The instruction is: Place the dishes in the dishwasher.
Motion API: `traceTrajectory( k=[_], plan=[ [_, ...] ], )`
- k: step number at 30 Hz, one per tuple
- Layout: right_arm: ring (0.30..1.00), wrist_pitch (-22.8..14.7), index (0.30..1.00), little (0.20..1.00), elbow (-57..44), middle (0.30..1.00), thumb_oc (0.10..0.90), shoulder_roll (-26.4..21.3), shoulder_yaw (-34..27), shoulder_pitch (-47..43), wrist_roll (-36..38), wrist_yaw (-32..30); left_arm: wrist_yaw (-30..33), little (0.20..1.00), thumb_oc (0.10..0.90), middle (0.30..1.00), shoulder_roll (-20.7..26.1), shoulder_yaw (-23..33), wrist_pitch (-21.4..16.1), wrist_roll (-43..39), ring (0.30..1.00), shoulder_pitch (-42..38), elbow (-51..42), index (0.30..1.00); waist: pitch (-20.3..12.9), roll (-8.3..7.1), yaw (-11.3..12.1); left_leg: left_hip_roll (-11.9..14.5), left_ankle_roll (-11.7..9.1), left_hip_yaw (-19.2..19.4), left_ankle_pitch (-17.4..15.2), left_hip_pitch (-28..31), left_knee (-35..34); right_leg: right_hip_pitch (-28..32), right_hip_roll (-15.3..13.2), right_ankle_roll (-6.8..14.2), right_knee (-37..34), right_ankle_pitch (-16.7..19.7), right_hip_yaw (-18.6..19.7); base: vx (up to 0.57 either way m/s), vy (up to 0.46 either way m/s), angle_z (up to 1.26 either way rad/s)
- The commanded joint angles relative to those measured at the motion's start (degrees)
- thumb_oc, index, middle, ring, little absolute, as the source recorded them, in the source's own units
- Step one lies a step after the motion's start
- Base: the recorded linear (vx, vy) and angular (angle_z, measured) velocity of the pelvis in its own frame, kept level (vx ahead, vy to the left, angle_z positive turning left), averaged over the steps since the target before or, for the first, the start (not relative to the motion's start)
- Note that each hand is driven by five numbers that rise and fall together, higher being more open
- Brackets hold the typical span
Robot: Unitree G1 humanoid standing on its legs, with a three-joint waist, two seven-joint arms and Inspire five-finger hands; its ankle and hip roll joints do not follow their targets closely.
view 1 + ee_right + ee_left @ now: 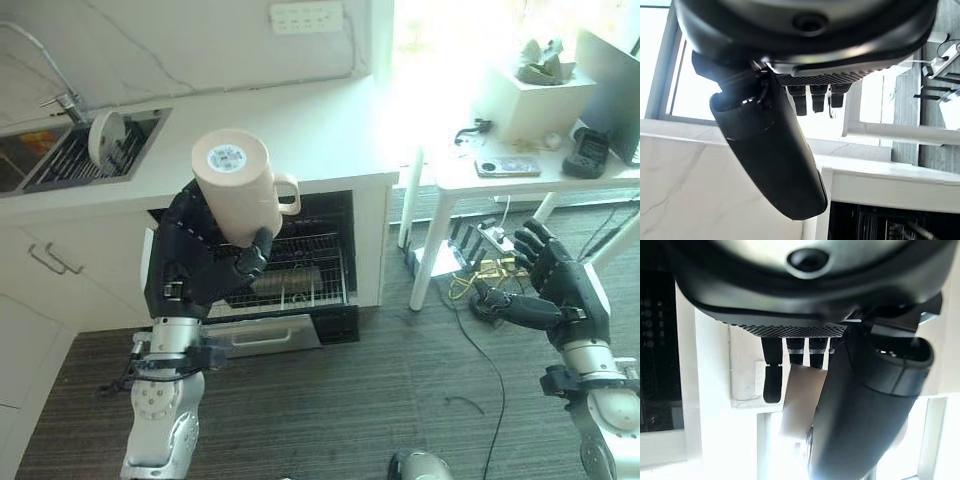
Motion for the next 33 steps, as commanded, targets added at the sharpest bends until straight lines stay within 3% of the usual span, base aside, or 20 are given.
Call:
traceTrajectory(
  k=[1, 4, 9, 10, 11, 13, 14, 15, 17, 20, 21, 24, 25, 26, 27, 28, 29, 31, 32, 33],
  plan=[
    [0.900, -7.3, 0.900, 0.900, -4.2, 0.900, 0.800, -0.8, -1.9, -5.9, -1.3, -0.4, -0.8, 0.300, 0.400, 0.300, 3.4, 3.7, -6.4, -1.6, 0.300, -4.1, -4.8, 0.300, -3.0, -0.90, 1.2, 2.5, 0.5, -3.2, -6.5, -1.5, 3.9, 3.7, -1.7, 6.6, -7.3, 2.7, 0.3, 0.10, 0.190, 0.37],
    [0.900, -7.1, 0.900, 0.900, -4.7, 0.900, 0.800, 0.0, -2.4, -6.0, -1.4, -0.6, -2.1, 0.300, 0.400, 0.300, 3.4, 4.2, -5.3, -3.1, 0.300, -4.0, -5.4, 0.300, -2.8, -1.90, 2.0, 1.8, 1.5, -3.8, -7.4, -1.5, 3.9, 3.3, -2.9, 7.6, -7.3, 3.9, -0.7, 0.07, 0.139, 0.33],
    [0.900, -5.9, 0.900, 0.900, -5.4, 0.900, 0.800, -0.6, -0.8, -7.4, -2.8, -0.9, -1.3, 0.300, 0.400, 0.300, 3.4, 3.5, -4.7, -3.0, 0.300, -4.6, -6.4, 0.300, -2.5, -2.62, 3.5, 2.2, 1.3, -4.4, -7.2, -2.1, 3.9, 3.5, -2.6, 7.0, -7.3, 2.4, -1.5, 0.01, 0.038, 0.05],
    [0.900, -4.5, 0.900, 0.900, -5.9, 0.900, 0.800, -2.7, 7.7, -11.5, 0.7, 5.0, 8.0, 0.300, 0.400, 0.300, 2.7, 1.4, -7.8, 1.9, 0.300, 0.2, -8.0, 0.300, 3.3, -6.39, 11.7, -3.1, 1.3, -11.9, 0.9, -7.8, 3.9, 6.1, 3.3, 3.5, -7.3, -1.0, 6.6, -0.03, -0.115, -0.05],
    [0.900, -5.4, 0.900, 0.900, -5.9, 0.900, 0.800, -3.4, 6.2, -9.8, 2.5, 4.8, 5.9, 0.300, 0.400, 0.300, 1.8, 1.8, -7.9, -0.2, 0.300, 1.6, -8.2, 0.300, 3.2, -6.93, 11.5, -3.5, 1.8, -8.1, 1.3, -7.4, 3.9, 6.7, 2.5, 3.4, -7.3, -1.1, 4.6, -0.05, -0.167, -0.19],
    [0.900, -7.2, 0.900, 0.900, -5.4, 0.900, 0.800, -3.4, 4.9, -8.4, 3.2, 4.7, 3.7, 0.300, 0.400, 0.300, 1.1, 2.0, -8.2, -1.2, 0.300, 2.7, -8.2, 0.300, 2.9, -6.58, 10.9, -2.1, 2.4, -3.9, -0.2, -7.2, 3.9, 6.7, 2.0, 3.5, -7.3, -1.0, 1.5, 0.01, -0.171, 0.58],
    [0.900, -7.9, 0.900, 0.900, -5.2, 0.900, 0.800, -3.3, 4.4, -7.5, 2.0, 2.4, 2.9, 0.300, 0.400, 0.300, 1.3, 2.2, -8.6, -1.2, 0.300, 3.8, -7.4, 0.300, 2.4, -5.87, 10.1, -1.8, 2.3, -3.2, -1.1, -6.2, 3.9, 7.2, 2.6, 3.2, -7.3, -1.5, 0.5, 0.11, -0.076, 1.57],
    [0.900, -7.8, 0.900, 0.900, -5.1, 0.900, 0.800, -3.2, 4.0, -7.2, 2.2, 1.8, 3.4, 0.300, 0.400, 0.300, 1.3, 2.8, -7.8, -2.3, 0.300, 4.0, -7.4, 0.300, 2.3, -5.95, 10.1, -3.3, 2.3, -4.4, -1.4, -5.3, 3.9, 7.4, 2.7, 3.0, -7.3, -1.6, 1.2, 0.16, -0.008, 1.50],
    [0.900, -7.4, 0.900, 0.900, -4.6, 0.900, 0.800, -3.0, 4.0, -7.8, 1.8, 1.5, 3.0, 0.300, 0.400, 0.300, 1.1, 3.5, -7.8, -3.8, 0.300, 4.4, -7.1, 0.300, 2.0, -5.95, 10.6, -4.1, 1.2, -5.8, 2.4, -5.0, 3.9, 7.7, 2.8, 2.5, -7.3, -2.0, 2.0, 0.11, 0.095, 0.59],
    [0.900, -6.4, 0.900, 0.900, -5.1, 0.900, 0.800, -2.7, 3.8, -8.0, 0.6, 1.1, 2.3, 0.300, 0.400, 0.300, 0.6, 3.5, -7.7, -3.8, 0.300, 4.4, -7.2, 0.300, 1.7, -5.41, 10.1, -0.9, 0.0, -4.7, 4.1, -5.4, 3.9, 8.3, 2.9, 2.3, -7.3, -2.4, 1.7, 0.12, 0.201, 0.01],
    [0.900, -6.1, 0.900, 0.900, -5.2, 0.900, 0.800, -2.4, 3.8, -7.7, -0.8, 1.1, 2.7, 0.300, 0.400, 0.300, 0.3, 2.5, -7.7, -2.7, 0.300, 3.7, -6.9, 0.300, 0.9, -3.75, 8.7, 5.5, -1.3, -4.4, 2.8, -6.6, 3.9, 8.6, 2.9, 2.6, -7.3, -2.6, 0.5, 0.16, 0.367, 0.13],
    [0.900, -7.1, 0.900, 0.900, -4.4, 0.900, 0.800, -2.8, 3.1, -7.0, -0.9, 0.9, 2.6, 0.300, 0.400, 0.300, 0.6, 1.7, -8.0, -2.1, 0.300, 2.3, -5.7, 0.300, 0.3, -2.55, 7.0, 9.7, -2.6, -4.2, 3.7, -8.4, 3.9, 9.3, 2.6, 3.0, -7.3, -2.9, -0.4, 0.16, 0.383, 0.64],
    [0.900, -7.8, 0.900, 0.900, -3.8, 0.900, 0.800, -3.7, 2.2, -7.0, 0.7, 1.2, 2.7, 0.300, 0.400, 0.300, 1.2, 1.5, -8.5, -1.9, 0.300, 1.4, -4.9, 0.300, 0.3, -2.47, 6.4, 9.2, -2.4, -4.6, 2.1, -7.9, 3.9, 10.1, 1.7, 4.1, -7.3, -3.1, -0.3, 0.32, 0.838, 0.25],
    [0.900, -7.8, 0.900, 0.900, -4.2, 0.900, 0.800, -4.0, 1.8, -7.4, 1.2, 1.2, 2.3, 0.300, 0.400, 0.300, 2.1, 1.6, -8.4, -1.7, 0.300, 0.3, -4.6, 0.300, 0.2, -1.72, 6.4, 7.4, -1.6, -6.7, 0.5, -7.4, 3.9, 10.5, -0.4, 6.0, -7.3, -0.8, -0.3, 0.31, 0.728, -0.08],
    [0.900, -7.6, 0.900, 0.900, -4.1, 0.900, 0.800, -3.7, 1.9, -7.4, 0.8, 0.8, 2.0, 0.300, 0.400, 0.300, 2.2, 1.5, -8.0, -1.5, 0.300, -0.3, -4.3, 0.300, 0.3, -1.68, 6.4, 6.6, -1.3, -6.7, 0.4, -7.2, 3.9, 11.2, -1.0, 6.7, -7.3, -0.1, -0.3, 0.46, 0.847, -0.13],
    [0.900, -6.4, 0.900, 0.900, -4.4, 0.900, 0.800, -2.5, 2.2, -7.3, 1.5, -1.0, 0.0, 0.300, 0.400, 0.300, 2.8, 1.5, -6.1, -0.4, 0.300, -2.0, -3.9, 0.300, 0.9, -2.04, 6.8, 2.8, 0.8, -7.1, -1.1, -5.8, 3.9, 14.3, -3.2, 7.9, -7.3, 5.1, -1.1, 0.37, 0.519, 0.02],
    [0.900, -6.3, 0.900, 0.900, -5.1, 0.900, 0.800, -1.5, 2.4, -6.7, 1.1, -0.9, -0.7, 0.300, 0.400, 0.300, 2.8, 1.5, -5.7, 0.3, 0.300, -2.1, -3.8, 0.300, 1.0, -1.96, 6.8, 1.7, 1.8, -7.5, -2.0, -5.0, 3.9, 14.4, -3.6, 8.1, -5.1, 7.5, -1.1, 0.40, 0.535, 0.12],
    [0.900, -6.6, 0.900, 0.900, -6.0, 0.900, 0.800, -0.5, 2.6, -5.8, 0.4, -0.4, -1.6, 0.300, 0.400, 0.300, 3.0, 1.5, -5.5, 0.9, 0.300, -1.9, -3.7, 0.300, 0.9, -1.95, 6.6, 0.3, 2.9, -7.8, -2.9, -4.2, 3.9, 12.5, -4.1, 8.3, -0.3, 8.9, -0.2, 0.19, 0.235, 0.38],
    [0.900, -6.6, 0.900, 0.900, -6.6, 0.900, 0.800, 0.7, 3.6, -5.2, -0.4, -0.5, -1.4, 0.300, 0.400, 0.300, 3.1, 1.4, -4.3, 2.0, 0.300, -2.2, -3.9, 0.300, 1.0, -1.45, 5.6, -0.7, 4.0, -8.5, -4.7, -2.3, 3.9, 8.6, -3.1, 7.7, 3.3, 10.3, 1.3, 0.18, 0.154, 0.34],
    [0.900, -6.5, 0.900, 0.900, -6.3, 0.900, 0.800, 1.1, 4.3, -5.6, 0.0, -1.0, -0.9, 0.300, 0.400, 0.300, 3.5, 1.1, -4.1, 2.5, 0.300, -2.9, -3.7, 0.300, 0.8, -1.37, 5.4, -0.7, 3.9, -8.7, -5.1, -2.1, 3.9, 7.8, -1.4, 7.3, 1.0, 9.4, 1.7, 0.27, 0.102, 0.02]
  ],
)
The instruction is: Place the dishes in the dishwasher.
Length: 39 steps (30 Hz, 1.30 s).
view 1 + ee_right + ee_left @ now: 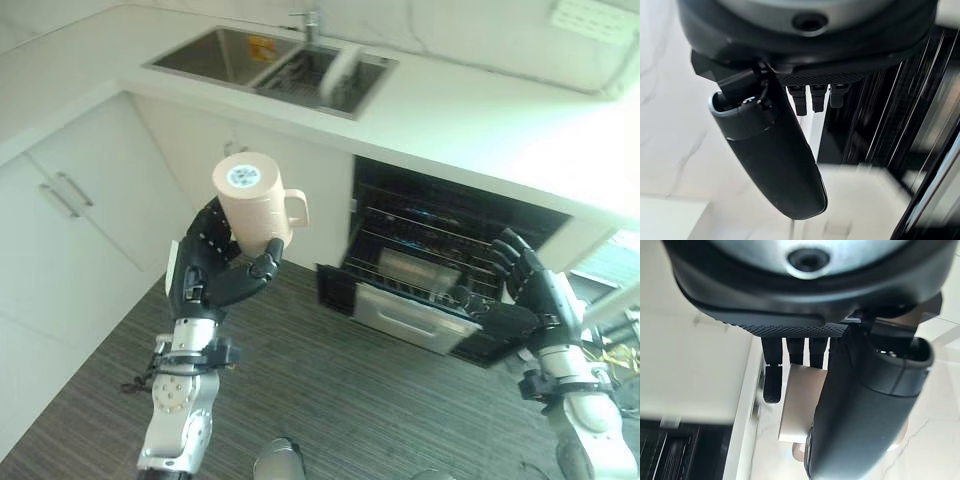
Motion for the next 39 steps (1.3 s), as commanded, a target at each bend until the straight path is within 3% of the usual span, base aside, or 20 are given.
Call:
traceTrajectory(
  k=[1, 3, 5, 7, 8, 11, 12, 14, 17, 19, 20, 21, 23, 26, 32, 39],
  plan=[
    [0.900, -6.3, 0.900, 0.900, -4.2, 0.900, 0.800, -4.0, -3.3, -7.0, 1.2, -1.3, -0.7, 0.300, 0.400, 0.300, 3.0, 2.3, -4.3, 1.9, 0.300, -3.2, -9.3, 0.300, -3.0, 0.87, -0.9, 1.7, -2.7, -1.7, 0.1, 5.4, -8.8, 2.5, 11.9, -1.2, -10.4, -5.1, -4.4, 0.16, -0.081, -0.08],
    [0.900, -6.0, 0.900, 0.900, -4.1, 0.900, 0.800, -3.7, -2.9, -7.4, 0.7, -1.7, -0.1, 0.300, 0.400, 0.300, 3.2, 2.6, -3.7, 2.6, 0.300, -3.6, -9.9, 0.300, -2.8, -0.24, -0.8, 1.7, -3.4, 0.1, -0.3, 6.4, -8.8, 0.2, 9.7, -1.2, -12.5, -5.1, -6.3, 0.11, -0.170, -0.26],
    [0.900, -5.8, 0.900, 0.900, -4.5, 0.900, 0.800, -3.3, -2.2, -7.4, 1.3, -1.9, -0.1, 0.300, 0.400, 0.300, 3.2, 3.2, -2.8, 2.4, 0.300, -2.8, -11.7, 0.300, -2.8, -1.58, -0.5, 2.0, -3.9, 2.7, -1.8, 7.9, -8.8, -3.8, 5.2, -0.1, -12.5, -2.1, -7.9, 0.11, -0.245, -0.24],
    [0.900, -6.5, 0.900, 0.900, -4.0, 0.900, 0.800, -3.0, -1.6, -7.5, 1.1, -2.2, -0.5, 0.300, 0.400, 0.300, 3.2, 3.3, -2.8, 3.0, 0.300, -2.4, -12.3, 0.300, -2.9, -1.71, -0.5, 2.5, -3.9, 3.8, -3.1, 8.9, -8.8, -5.2, 4.3, 0.6, -12.5, -1.9, -7.4, 0.13, -0.253, -0.35],
    [0.900, -6.9, 0.900, 0.900, -4.0, 0.900, 0.800, -3.3, -1.5, -7.3, 1.4, -1.9, 0.0, 0.300, 0.400, 0.300, 3.2, 2.3, -2.8, 4.5, 0.300, -2.6, -12.5, 0.300, -3.3, -1.54, -0.9, 3.1, -4.1, 3.8, -3.0, 9.1, -8.8, -5.3, 5.5, 0.2, -12.5, -5.1, -6.5, 0.22, -0.450, -0.32],
    [0.900, -5.3, 0.900, 0.900, -3.9, 0.900, 0.800, -5.8, -0.8, -9.3, 3.0, -3.1, 2.1, 0.300, 0.400, 0.300, 3.5, 1.2, -2.1, 4.3, 0.300, -2.1, -12.7, 0.300, -4.7, -1.57, -1.3, 5.4, -5.3, 4.5, -2.2, 10.2, -8.8, -4.5, 9.1, -1.3, -12.5, -9.1, -6.5, 0.26, -0.590, -0.11],
    [0.900, -4.8, 0.900, 0.900, -3.6, 0.900, 0.800, -6.2, -0.5, -10.5, 3.6, -2.6, 2.8, 0.300, 0.400, 0.300, 3.1, 0.0, -1.8, 5.6, 0.300, -2.2, -12.9, 0.300, -5.1, -1.40, -1.4, 6.0, -6.2, 4.9, 0.5, 10.7, -8.8, -4.1, 11.8, -3.0, -12.5, -10.9, -5.4, 0.28, -0.640, -0.26],
    [0.900, -4.1, 0.900, 0.900, -3.5, 0.900, 0.800, -7.1, -0.4, -11.0, 4.0, -2.5, 4.3, 0.300, 0.400, 0.300, 2.9, -1.0, -1.5, 6.4, 0.300, -2.5, -12.9, 0.300, -4.8, -1.55, -1.3, 5.7, -7.1, 5.6, 5.4, 11.4, -8.8, -3.4, 13.4, -4.6, -12.5, -12.4, -4.5, 0.21, -0.439, -0.41],
    [0.900, -4.7, 0.900, 0.900, -3.3, 0.900, 0.800, -8.0, -0.9, -10.8, 5.1, -2.3, 4.4, 0.300, 0.400, 0.300, 2.6, -2.2, -2.1, 6.8, 0.300, -2.7, -12.4, 0.300, -4.2, -2.58, -1.5, 3.4, -7.3, 8.4, 9.8, 12.2, -8.2, -2.1, 13.5, -5.9, -12.5, -13.7, -4.0, 0.14, -0.224, -0.66],
    [0.900, -4.6, 0.900, 0.900, -3.4, 0.900, 0.800, -8.2, -0.7, -11.0, 4.5, -3.0, 4.0, 0.300, 0.400, 0.300, 2.3, -2.8, -2.5, 7.0, 0.300, -2.9, -12.0, 0.300, -3.8, -2.50, -1.1, 0.2, -6.0, 6.4, 7.2, 10.7, -8.7, -1.9, 13.8, -5.6, -12.5, -13.6, -3.0, 0.10, -0.016, -0.12],
    [0.900, -4.4, 0.900, 0.900, -3.1, 0.900, 0.800, -8.1, -0.3, -11.6, 4.2, -3.0, 3.9, 0.300, 0.400, 0.300, 2.0, -2.6, -3.1, 6.7, 0.300, -2.4, -11.9, 0.300, -3.7, -1.74, -0.9, -2.1, -4.8, 4.5, 4.5, 9.4, -8.8, -2.4, 14.5, -5.1, -12.5, -13.2, -2.0, 0.11, 0.097, -0.12],
    [0.900, -4.0, 0.900, 0.900, -3.2, 0.900, 0.800, -7.8, 0.1, -11.7, 3.6, -2.6, 3.8, 0.300, 0.400, 0.300, 1.9, -2.1, -3.4, 6.3, 0.300, -1.5, -12.2, 0.300, -3.6, -0.65, -0.9, -2.7, -4.3, 3.5, 2.6, 8.4, -8.8, -2.6, 15.6, -4.9, -12.5, -13.1, -1.3, 0.11, 0.132, -0.14],
    [0.900, -3.9, 0.900, 0.900, -3.7, 0.900, 0.800, -7.2, 0.8, -11.4, 2.9, -2.2, 3.6, 0.300, 0.400, 0.300, 1.8, -1.8, -3.8, 6.1, 0.300, -0.9, -12.3, 0.300, -3.7, 0.50, -1.1, -2.2, -4.3, 2.0, 1.2, 5.7, -8.8, -2.7, 17.0, -4.7, -12.5, -13.3, -0.3, 0.14, 0.124, -0.24],
    [0.900, -4.0, 0.900, 0.900, -4.1, 0.900, 0.800, -7.2, 1.2, -10.7, 2.8, -0.6, 3.7, 0.300, 0.400, 0.300, 1.6, -2.1, -4.3, 6.7, 0.300, -0.8, -12.1, 0.300, -4.1, 0.66, -0.9, -2.5, -4.1, -2.0, 0.7, 4.5, -8.8, -2.5, 17.5, -5.1, -12.5, -13.9, 0.8, 0.14, 0.143, -0.30],
    [0.900, -3.2, 0.900, 0.900, -5.6, 0.900, 0.800, -7.5, -0.7, -7.9, 6.3, 4.6, 3.1, 0.300, 0.400, 0.300, 2.3, -1.7, -3.7, 6.3, 0.300, -1.8, -10.6, 0.300, -5.6, 0.54, -2.2, -2.7, -3.2, -0.9, -2.2, 5.5, -8.8, -1.6, 15.8, -3.8, -12.5, -13.7, -1.0, 0.12, 0.215, -0.10],
    [0.900, -1.9, 0.900, 0.900, -5.8, 0.900, 0.800, -5.3, 1.4, -11.1, 13.3, 8.6, 2.9, 0.300, 0.400, 0.300, 2.5, -3.5, -2.0, 8.7, 0.300, -4.7, -8.3, 0.300, -5.5, 0.14, -1.2, -4.6, -1.3, -1.7, -3.4, 6.0, -8.8, -0.3, 14.5, -2.6, -12.5, -12.3, -3.3, 0.05, 0.178, 0.04]
  ],
)
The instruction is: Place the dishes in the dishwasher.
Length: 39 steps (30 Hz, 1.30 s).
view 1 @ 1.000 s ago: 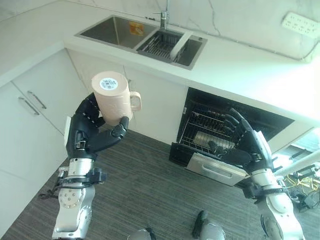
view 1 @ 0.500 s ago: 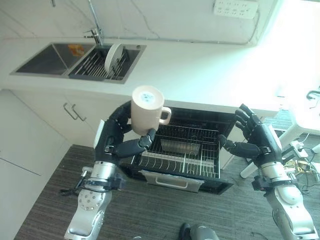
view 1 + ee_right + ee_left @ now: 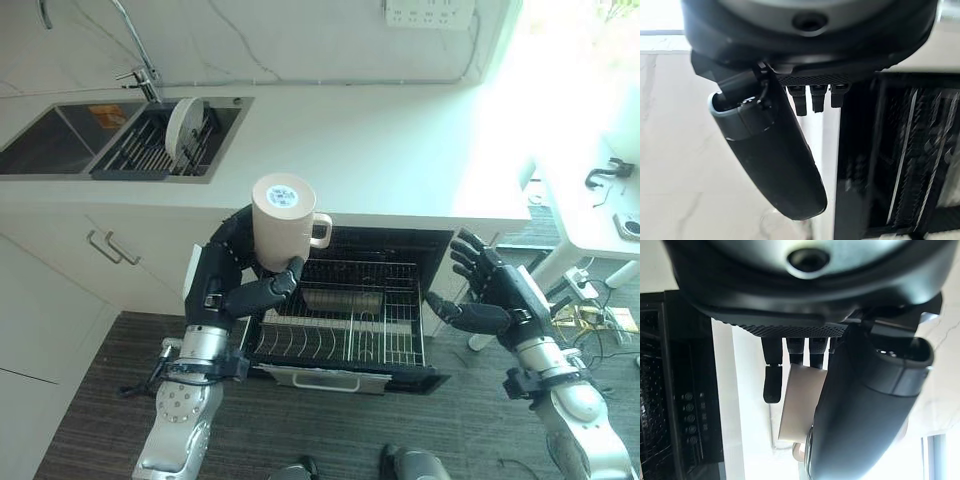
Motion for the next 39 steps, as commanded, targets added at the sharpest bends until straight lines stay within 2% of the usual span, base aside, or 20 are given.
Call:
traceTrajectory(
  k=[1, 5, 6, 9, 13, 22, 24, 30, 39],
  plan=[
    [0.900, -4.6, 0.900, 0.900, -6.2, 0.900, 0.800, 1.2, -1.0, -6.1, 6.8, 3.3, 0.4, 0.300, 0.400, 0.300, 2.3, 1.7, -4.7, 2.8, 0.300, -6.0, -3.9, 0.300, -4.0, -1.60, 1.4, -0.8, 1.7, -1.4, -6.2, -0.7, 2.1, 4.7, -3.3, 8.0, -4.6, 1.5, -4.4, 0.03, 0.138, 0.03],
    [0.900, -3.6, 0.900, 0.900, -6.3, 0.900, 0.800, 2.7, 1.1, -9.1, 11.9, 6.9, -1.2, 0.300, 0.400, 0.300, 2.6, -0.1, -4.5, 4.5, 0.300, -7.3, -2.3, 0.300, -3.5, -1.32, 1.5, -1.0, 2.7, -2.7, -6.0, -0.5, 2.1, 5.4, -1.0, 8.6, -4.6, 5.9, -4.9, 0.01, 0.061, 0.13],
    [0.900, -3.9, 0.900, 0.900, -6.0, 0.900, 0.800, 3.2, 1.7, -9.6, 12.2, 7.6, -1.4, 0.300, 0.400, 0.300, 2.7, -0.7, -4.5, 5.1, 0.300, -7.6, -2.2, 0.300, -3.3, -1.89, 1.7, -1.4, 2.5, -2.7, -6.3, -0.3, 2.1, 3.9, -2.3, 8.6, -4.6, 6.4, -4.3, -0.06, -0.118, 0.02],
    [0.900, -4.9, 0.900, 0.900, -5.3, 0.900, 0.800, 3.8, 4.0, -11.5, 12.4, 8.2, -2.4, 0.300, 0.400, 0.300, 2.6, -3.0, -4.5, 6.1, 0.300, -9.5, -1.1, 0.300, -3.5, -2.54, 2.9, -0.4, 1.9, -0.9, -6.6, -0.1, 2.1, 3.2, -4.0, 8.0, -4.6, 2.5, -5.4, -0.03, -0.214, -0.27],
    [0.900, -4.2, 0.900, 0.900, -4.1, 0.900, 0.800, 3.6, 6.9, -15.5, 14.1, 7.9, -1.1, 0.300, 0.400, 0.300, 1.7, -6.0, -3.9, 7.6, 0.300, -10.1, -0.8, 0.300, -4.7, -2.39, 4.2, 0.2, 1.2, 0.2, -6.2, 0.2, 2.1, 4.0, -3.5, 6.9, -4.6, 0.5, -5.5, 0.03, -0.158, -0.10],
    [0.900, -2.7, 0.900, 0.900, -4.0, 0.900, 0.800, 5.1, 10.2, -17.6, 15.9, 7.2, -2.0, 0.300, 0.400, 0.300, 0.5, -10.2, -5.3, 8.9, 0.300, -9.8, -0.2, 0.300, -5.7, -1.61, 4.8, 1.1, 0.4, 0.3, -5.9, 0.5, 2.1, 4.5, -2.6, 5.8, -4.6, -0.8, -5.3, 0.03, -0.079, -0.02],
    [0.900, -3.1, 0.900, 0.900, -3.6, 0.900, 0.800, 5.8, 11.0, -18.7, 13.7, 5.1, -1.9, 0.300, 0.400, 0.300, 0.3, -12.1, -6.2, 8.9, 0.300, -10.4, 0.2, 0.300, -5.7, -1.32, 4.9, 1.1, 0.2, -0.3, -6.1, 0.6, 2.1, 4.9, -2.7, 5.7, -4.6, -1.1, -5.6, 0.05, -0.053, 0.13],
    [0.900, -3.4, 0.900, 0.900, -3.0, 0.900, 0.800, 5.6, 12.4, -19.1, 7.7, 1.5, 0.3, 0.300, 0.400, 0.300, 0.6, -13.3, -7.1, 9.4, 0.300, -11.1, -0.3, 0.300, -5.8, -1.10, 4.8, 1.0, 0.1, -0.9, -6.3, 0.9, 2.1, 5.4, -2.5, 5.6, -4.6, -1.3, -5.6, 0.02, -0.006, 0.05],
    [0.900, -1.4, 0.900, 0.900, -2.6, 0.900, 0.800, 5.7, 13.4, -18.9, 5.0, -1.9, 4.2, 0.300, 0.400, 0.300, 0.3, -13.7, -7.9, 11.2, 0.300, -11.8, -1.2, 0.300, -5.6, -1.06, 4.7, 0.8, 0.2, -1.1, -6.4, 1.0, 2.1, 5.6, -2.5, 5.6, -4.6, -1.5, -5.6, -0.01, 0.004, 0.03]
  ],
)
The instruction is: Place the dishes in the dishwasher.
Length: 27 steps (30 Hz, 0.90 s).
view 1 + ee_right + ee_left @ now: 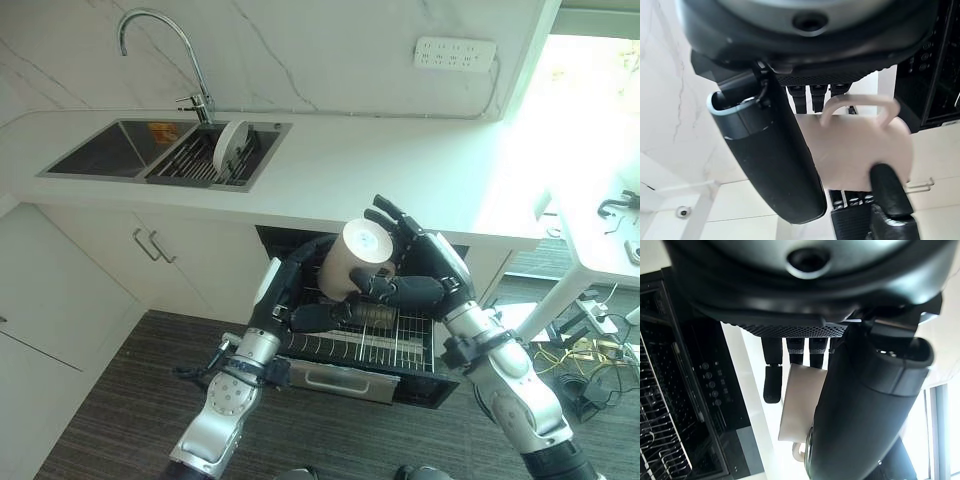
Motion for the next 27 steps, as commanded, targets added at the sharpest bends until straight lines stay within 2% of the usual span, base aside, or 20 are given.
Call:
traceTrajectory(
  k=[1, 20, 27],
  plan=[
    [0.900, -3.7, 0.900, 0.900, -3.3, 0.900, 0.800, 1.8, -1.3, -5.5, -1.3, -0.5, 3.5, 0.300, 0.400, 0.300, 0.3, 0.8, -9.0, 1.6, 0.300, -7.8, -7.0, 0.300, -2.6, -1.99, 0.5, -0.5, 0.9, -0.1, -9.3, 2.2, 3.2, 6.2, 0.9, 5.7, -5.3, -2.8, 1.7, 0.00, 0.000, 0.00],
    [0.900, 0.6, 0.900, 0.900, -4.2, 0.900, 0.800, 3.2, 2.7, -5.8, -2.1, -4.0, 6.1, 0.300, 0.400, 0.300, 0.0, -0.9, -7.5, 2.9, 0.300, -9.3, -8.4, 0.300, -2.2, -2.05, 0.2, -1.0, 1.3, 0.0, -9.6, 2.6, 3.2, 6.6, 0.9, 5.8, -5.3, -2.9, 2.2, 0.00, 0.001, 0.00],
    [0.900, 0.9, 0.900, 0.900, -4.1, 0.900, 0.800, 3.8, 2.9, -6.0, -0.9, -6.0, 5.8, 0.300, 0.400, 0.300, 0.1, -2.3, -7.4, 2.4, 0.300, -9.9, -8.4, 0.300, -2.2, -2.13, 0.0, -1.1, 1.5, 0.1, -9.7, 2.6, 3.2, 6.6, 0.8, 5.9, -5.3, -2.9, 2.3, 0.00, 0.000, 0.00]
  ],
)
